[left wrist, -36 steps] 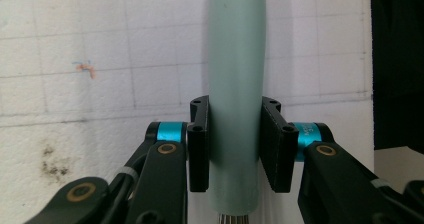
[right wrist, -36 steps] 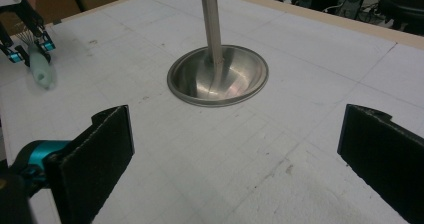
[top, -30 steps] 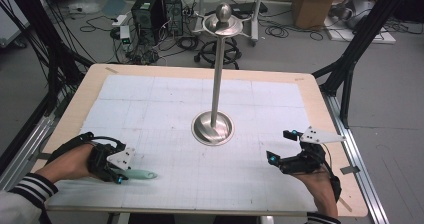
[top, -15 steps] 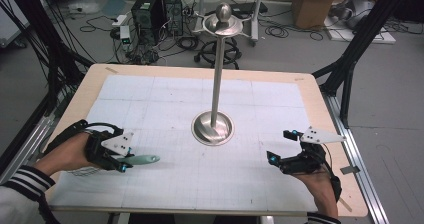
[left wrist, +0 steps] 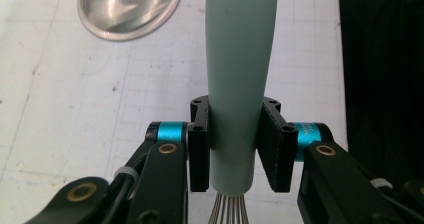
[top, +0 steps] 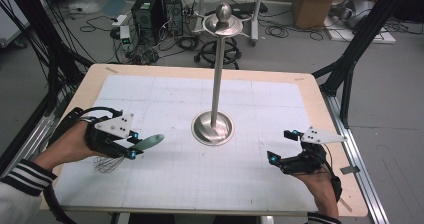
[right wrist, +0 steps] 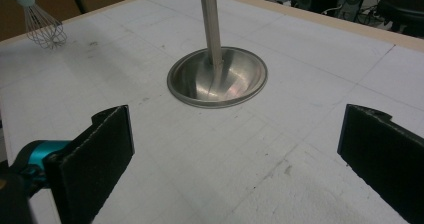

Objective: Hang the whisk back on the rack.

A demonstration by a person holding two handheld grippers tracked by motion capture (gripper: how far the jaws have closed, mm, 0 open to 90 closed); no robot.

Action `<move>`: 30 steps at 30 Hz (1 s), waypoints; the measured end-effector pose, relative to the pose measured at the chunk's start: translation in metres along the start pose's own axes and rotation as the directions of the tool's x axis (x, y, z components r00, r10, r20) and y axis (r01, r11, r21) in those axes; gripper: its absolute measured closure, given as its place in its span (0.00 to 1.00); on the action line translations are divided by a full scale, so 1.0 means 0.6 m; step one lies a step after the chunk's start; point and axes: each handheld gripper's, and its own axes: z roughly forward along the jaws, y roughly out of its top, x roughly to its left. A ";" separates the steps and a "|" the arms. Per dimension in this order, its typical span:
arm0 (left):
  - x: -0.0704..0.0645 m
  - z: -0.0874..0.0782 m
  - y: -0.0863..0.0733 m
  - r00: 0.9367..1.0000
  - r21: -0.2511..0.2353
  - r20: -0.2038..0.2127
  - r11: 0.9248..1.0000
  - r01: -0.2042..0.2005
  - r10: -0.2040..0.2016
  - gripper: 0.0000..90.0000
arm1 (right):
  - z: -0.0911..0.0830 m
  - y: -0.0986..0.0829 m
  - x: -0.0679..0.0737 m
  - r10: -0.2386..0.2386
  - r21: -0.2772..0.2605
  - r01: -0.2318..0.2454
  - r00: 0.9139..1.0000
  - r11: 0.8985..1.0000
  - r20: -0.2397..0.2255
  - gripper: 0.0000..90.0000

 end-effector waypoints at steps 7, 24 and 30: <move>0.004 -0.013 0.023 1.000 -0.071 -0.015 0.997 0.024 -0.025 0.77 | 0.000 0.000 0.000 -0.002 0.000 0.002 1.000 1.000 0.001 0.01; 0.022 -0.057 0.076 0.992 -0.252 -0.024 0.961 0.111 -0.121 0.77 | 0.000 -0.001 0.000 0.003 0.002 -0.003 1.000 1.000 -0.004 0.01; 0.029 -0.073 0.096 0.991 -0.270 -0.044 0.957 0.109 -0.125 0.77 | -0.001 -0.001 -0.001 0.005 -0.002 -0.005 1.000 1.000 -0.003 0.01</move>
